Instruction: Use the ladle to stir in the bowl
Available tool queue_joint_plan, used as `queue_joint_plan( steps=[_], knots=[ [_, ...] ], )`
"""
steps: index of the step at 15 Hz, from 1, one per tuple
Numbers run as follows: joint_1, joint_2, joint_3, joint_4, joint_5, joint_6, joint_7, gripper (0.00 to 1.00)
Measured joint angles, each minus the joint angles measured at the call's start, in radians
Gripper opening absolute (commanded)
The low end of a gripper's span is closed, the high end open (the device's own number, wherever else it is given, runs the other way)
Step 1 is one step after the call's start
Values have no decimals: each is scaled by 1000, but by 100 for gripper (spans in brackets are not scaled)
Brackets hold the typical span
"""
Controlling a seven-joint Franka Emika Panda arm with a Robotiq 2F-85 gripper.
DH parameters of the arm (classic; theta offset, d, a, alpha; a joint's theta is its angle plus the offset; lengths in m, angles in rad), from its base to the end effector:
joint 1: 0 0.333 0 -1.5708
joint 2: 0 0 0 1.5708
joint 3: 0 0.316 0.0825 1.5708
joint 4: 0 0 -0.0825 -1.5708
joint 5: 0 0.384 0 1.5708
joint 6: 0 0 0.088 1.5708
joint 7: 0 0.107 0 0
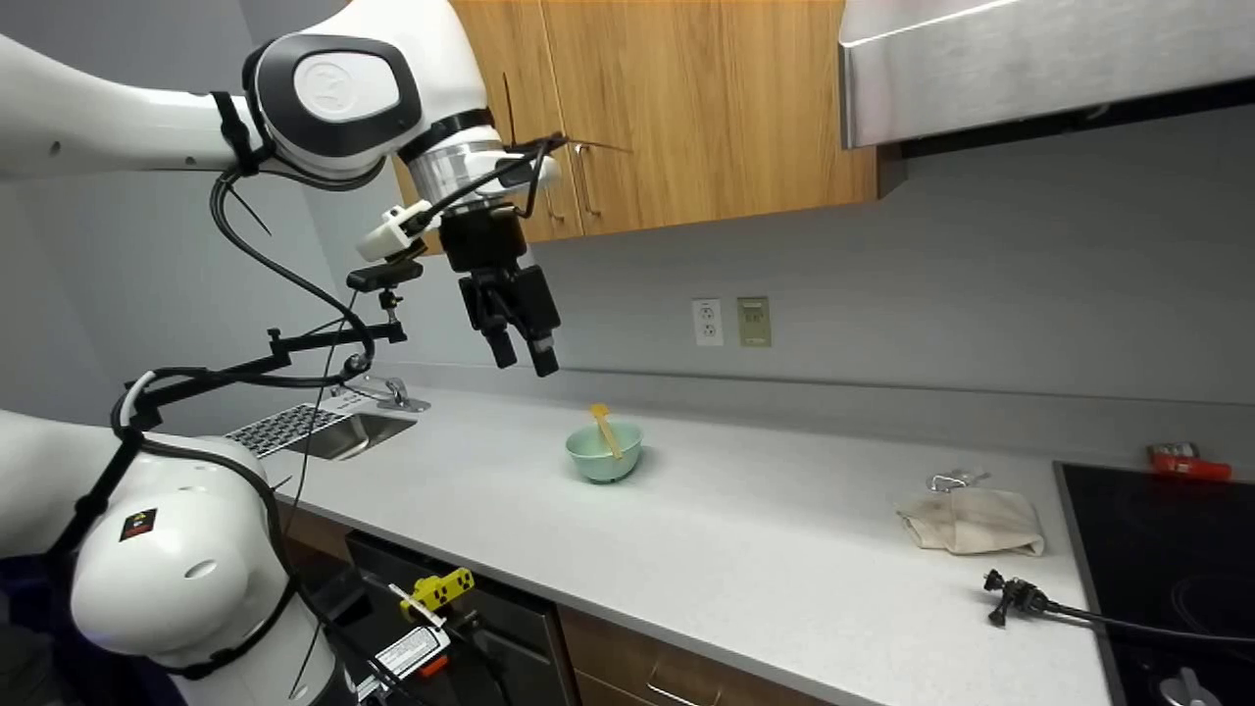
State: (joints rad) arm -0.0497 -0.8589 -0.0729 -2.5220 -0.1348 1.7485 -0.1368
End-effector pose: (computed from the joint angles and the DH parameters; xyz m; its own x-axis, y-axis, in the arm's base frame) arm 0.2980 -0.0532 0.5490 0.9957 0.0584 0.0720 0.0519 -0.9946 0.0896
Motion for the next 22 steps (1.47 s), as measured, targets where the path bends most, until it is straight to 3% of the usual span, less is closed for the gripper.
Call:
queue_joint_plan(
  steps=[22],
  knots=[
    [9, 51, 0, 1, 0, 5, 0, 100]
  ],
)
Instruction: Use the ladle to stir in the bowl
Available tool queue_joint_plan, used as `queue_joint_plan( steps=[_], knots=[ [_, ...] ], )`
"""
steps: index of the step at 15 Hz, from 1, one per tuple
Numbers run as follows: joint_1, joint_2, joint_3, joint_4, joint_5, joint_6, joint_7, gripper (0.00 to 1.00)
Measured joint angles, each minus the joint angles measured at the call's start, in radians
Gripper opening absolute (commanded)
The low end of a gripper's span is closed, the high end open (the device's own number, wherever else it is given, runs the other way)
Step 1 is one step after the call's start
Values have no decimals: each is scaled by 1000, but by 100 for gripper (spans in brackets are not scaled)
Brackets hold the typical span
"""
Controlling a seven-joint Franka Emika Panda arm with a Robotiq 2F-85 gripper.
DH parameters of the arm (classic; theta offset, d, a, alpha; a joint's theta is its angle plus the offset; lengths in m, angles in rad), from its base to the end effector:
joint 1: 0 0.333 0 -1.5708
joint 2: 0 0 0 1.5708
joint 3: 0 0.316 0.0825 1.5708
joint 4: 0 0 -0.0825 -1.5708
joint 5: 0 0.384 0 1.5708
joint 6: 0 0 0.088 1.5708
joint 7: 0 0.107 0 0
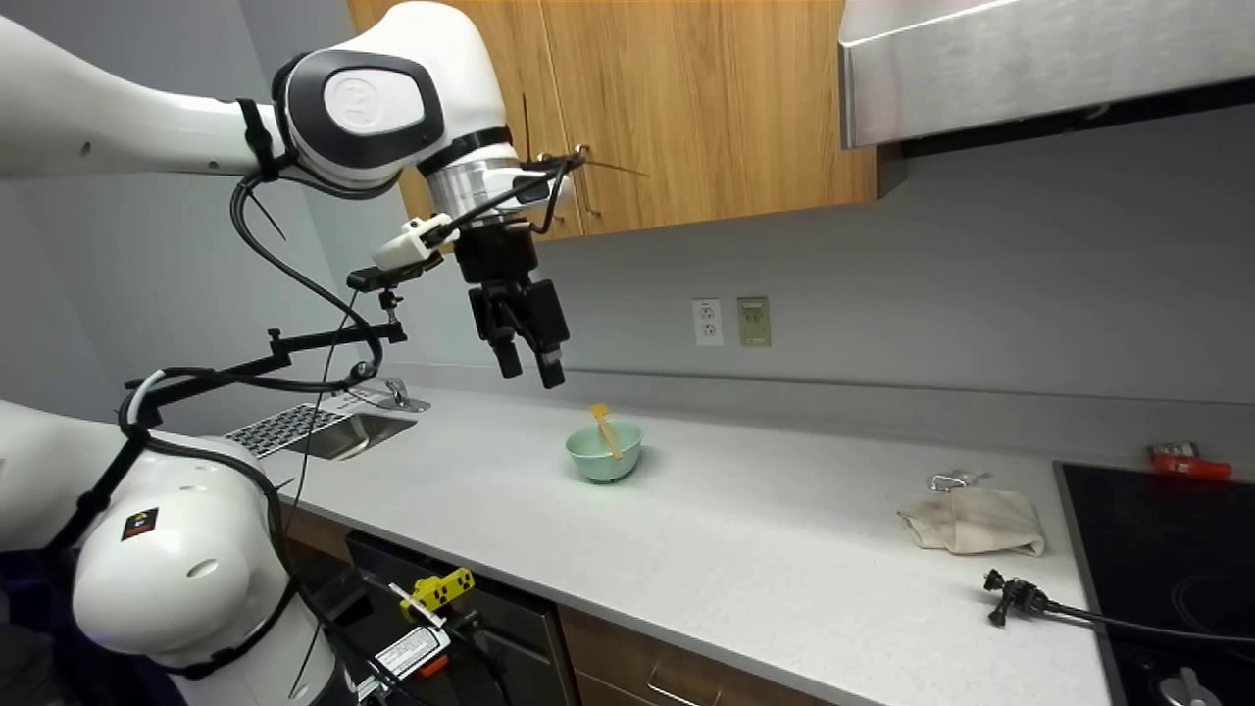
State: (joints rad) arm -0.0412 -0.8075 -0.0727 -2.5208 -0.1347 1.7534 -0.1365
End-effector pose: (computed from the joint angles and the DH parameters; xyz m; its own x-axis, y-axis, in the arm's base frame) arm 0.3098 -0.0511 0.5343 0.9974 0.0669 0.0270 0.0644 -0.9943 0.0852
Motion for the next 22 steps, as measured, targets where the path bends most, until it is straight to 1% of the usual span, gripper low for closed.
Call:
queue_joint_plan(
  steps=[5, 8, 12, 17, 22],
  knots=[
    [0, 2, 0, 0, 0, 0, 0, 100],
    [2, 25, 0, 0, 3, 7, -1, 100],
    [22, 110, -10, 1, 31, 82, -23, 100],
    [77, 254, -28, 15, 111, 176, -126, 100],
    [122, 385, -49, 79, 213, 182, -308, 100]
  ],
)
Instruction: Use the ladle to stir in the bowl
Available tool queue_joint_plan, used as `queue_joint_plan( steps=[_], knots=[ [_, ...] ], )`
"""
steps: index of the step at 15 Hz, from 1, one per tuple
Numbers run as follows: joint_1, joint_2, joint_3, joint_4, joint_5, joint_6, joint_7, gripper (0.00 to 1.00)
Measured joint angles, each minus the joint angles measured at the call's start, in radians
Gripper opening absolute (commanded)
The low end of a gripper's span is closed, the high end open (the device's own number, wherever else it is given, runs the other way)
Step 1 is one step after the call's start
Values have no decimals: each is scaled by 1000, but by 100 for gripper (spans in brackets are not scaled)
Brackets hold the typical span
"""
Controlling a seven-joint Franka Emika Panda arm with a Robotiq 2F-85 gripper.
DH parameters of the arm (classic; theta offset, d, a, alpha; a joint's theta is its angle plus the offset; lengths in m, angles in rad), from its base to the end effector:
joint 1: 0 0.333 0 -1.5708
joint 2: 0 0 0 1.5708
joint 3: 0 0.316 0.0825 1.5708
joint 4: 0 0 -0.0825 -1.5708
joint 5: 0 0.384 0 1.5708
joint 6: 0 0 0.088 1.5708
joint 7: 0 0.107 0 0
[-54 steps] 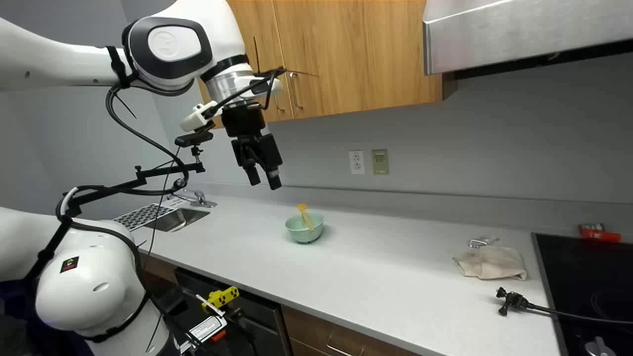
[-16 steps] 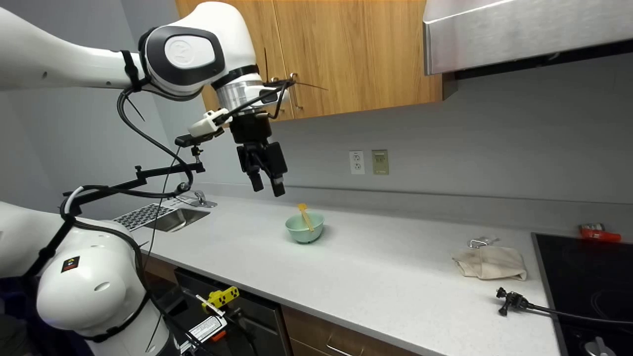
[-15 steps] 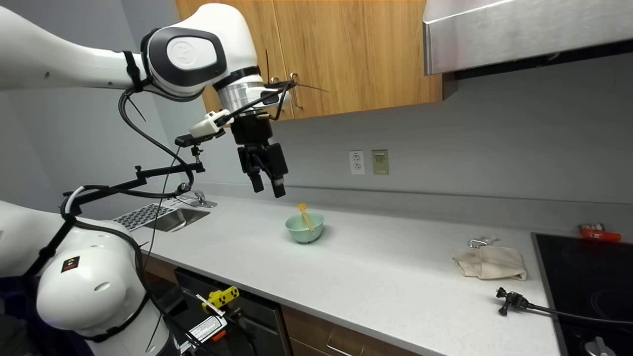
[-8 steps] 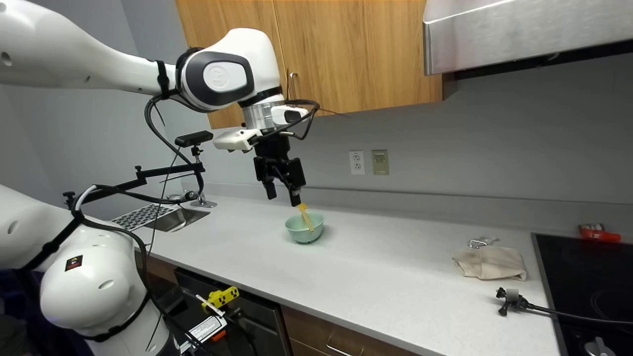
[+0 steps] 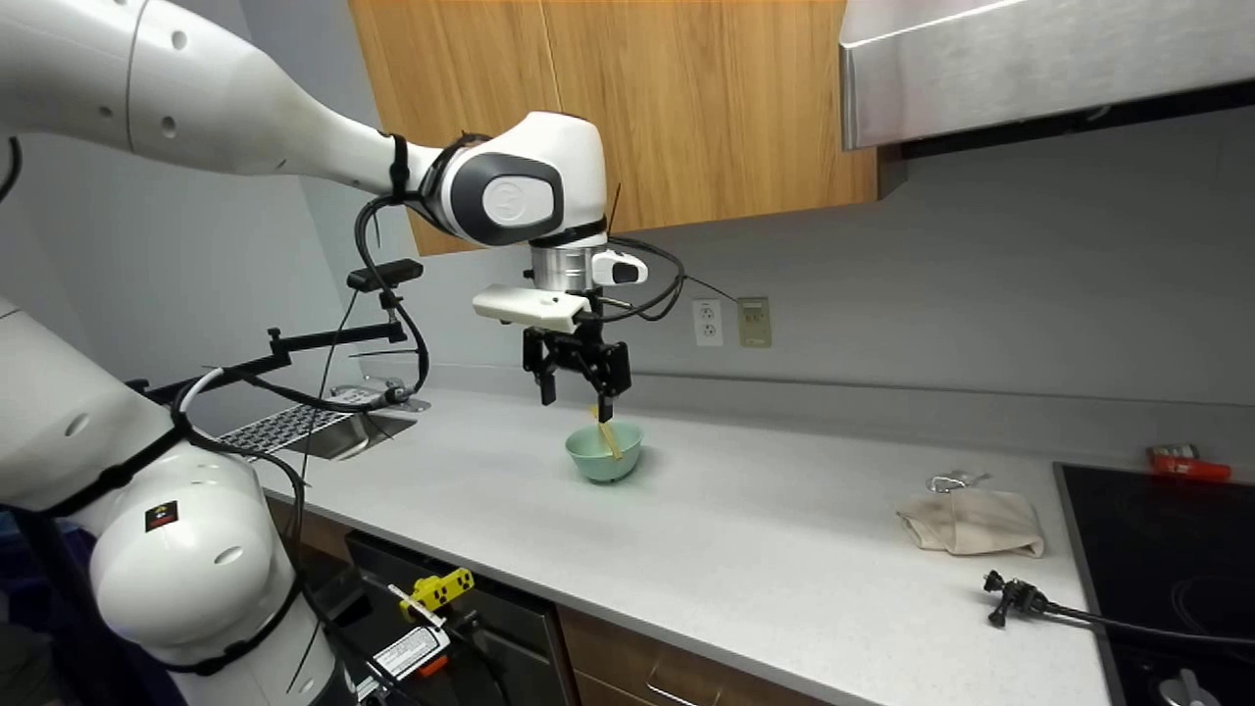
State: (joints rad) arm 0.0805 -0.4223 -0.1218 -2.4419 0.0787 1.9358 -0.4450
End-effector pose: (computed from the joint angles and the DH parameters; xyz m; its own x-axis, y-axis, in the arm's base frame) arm 0.4064 -0.0128 0.4480 0.9256 0.3775 -0.0283 0.3697 -0.9175 -0.1468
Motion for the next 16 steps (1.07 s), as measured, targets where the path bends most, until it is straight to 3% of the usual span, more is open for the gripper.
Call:
queue_joint_plan(
  steps=[11, 16],
  knots=[
    [6, 44, -2, 30, 12, 3, -48, 100],
    [8, 41, 44, 29, 8, 42, -40, 100]
  ],
)
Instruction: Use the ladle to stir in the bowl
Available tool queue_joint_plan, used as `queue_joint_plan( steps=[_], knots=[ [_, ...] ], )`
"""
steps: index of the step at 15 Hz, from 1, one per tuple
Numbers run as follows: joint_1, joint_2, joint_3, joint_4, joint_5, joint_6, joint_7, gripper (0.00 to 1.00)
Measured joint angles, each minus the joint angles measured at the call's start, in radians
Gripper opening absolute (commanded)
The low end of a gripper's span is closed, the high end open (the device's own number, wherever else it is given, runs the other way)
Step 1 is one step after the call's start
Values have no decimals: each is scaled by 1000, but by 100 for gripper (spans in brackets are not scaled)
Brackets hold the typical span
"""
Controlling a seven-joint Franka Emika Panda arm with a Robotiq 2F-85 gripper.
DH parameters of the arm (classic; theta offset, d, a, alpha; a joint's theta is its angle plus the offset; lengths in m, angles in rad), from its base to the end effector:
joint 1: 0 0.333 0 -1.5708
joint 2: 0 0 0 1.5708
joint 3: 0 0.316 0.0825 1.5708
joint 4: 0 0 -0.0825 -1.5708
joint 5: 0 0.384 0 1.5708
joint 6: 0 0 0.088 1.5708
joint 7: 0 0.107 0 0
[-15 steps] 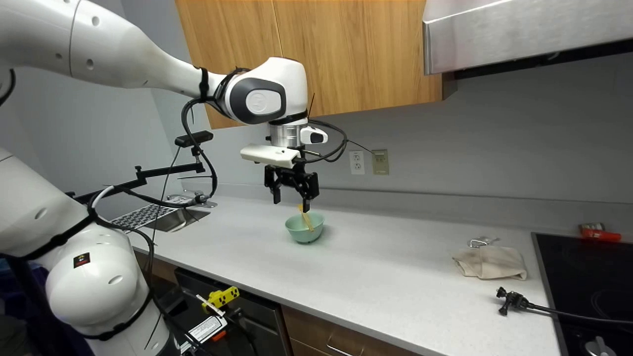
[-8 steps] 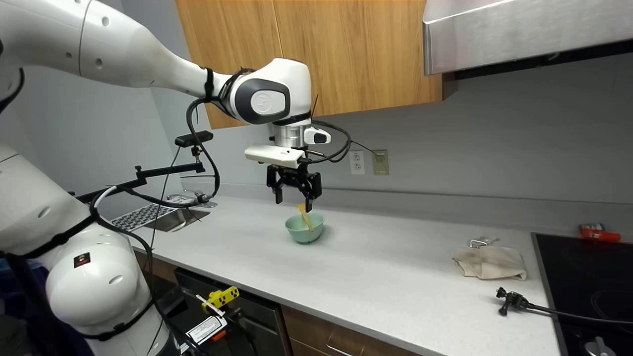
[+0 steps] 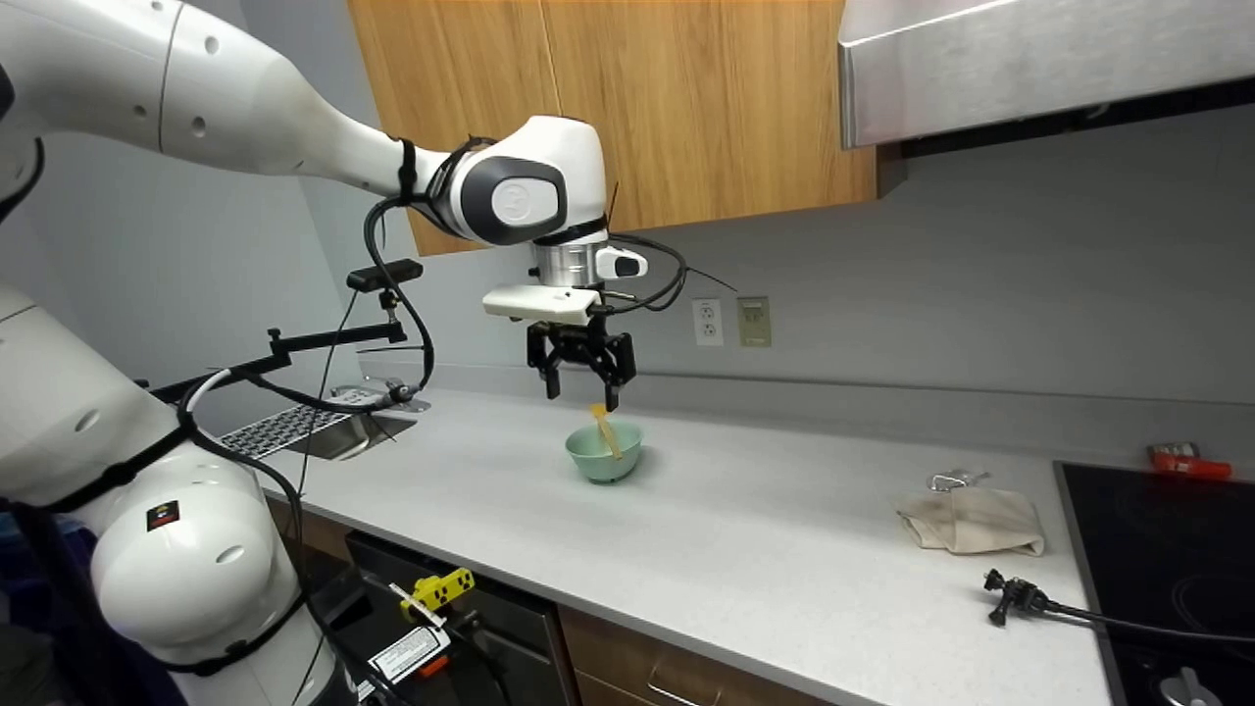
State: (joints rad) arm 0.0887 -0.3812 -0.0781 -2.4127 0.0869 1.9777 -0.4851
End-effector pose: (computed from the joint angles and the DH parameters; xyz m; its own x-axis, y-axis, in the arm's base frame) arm 0.4219 0.0090 0.4485 0.8936 0.4489 -0.0008 0.4455 -0.8871 -0.1209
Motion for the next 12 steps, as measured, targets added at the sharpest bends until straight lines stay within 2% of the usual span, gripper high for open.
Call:
queue_joint_plan(
  steps=[4, 8, 12],
  knots=[
    [29, -2, 73, -25, 5, 51, 36, 100],
    [89, 3, 133, -86, 31, 200, 87, 100],
    [97, 5, 130, -94, 31, 208, 93, 100]
  ],
)
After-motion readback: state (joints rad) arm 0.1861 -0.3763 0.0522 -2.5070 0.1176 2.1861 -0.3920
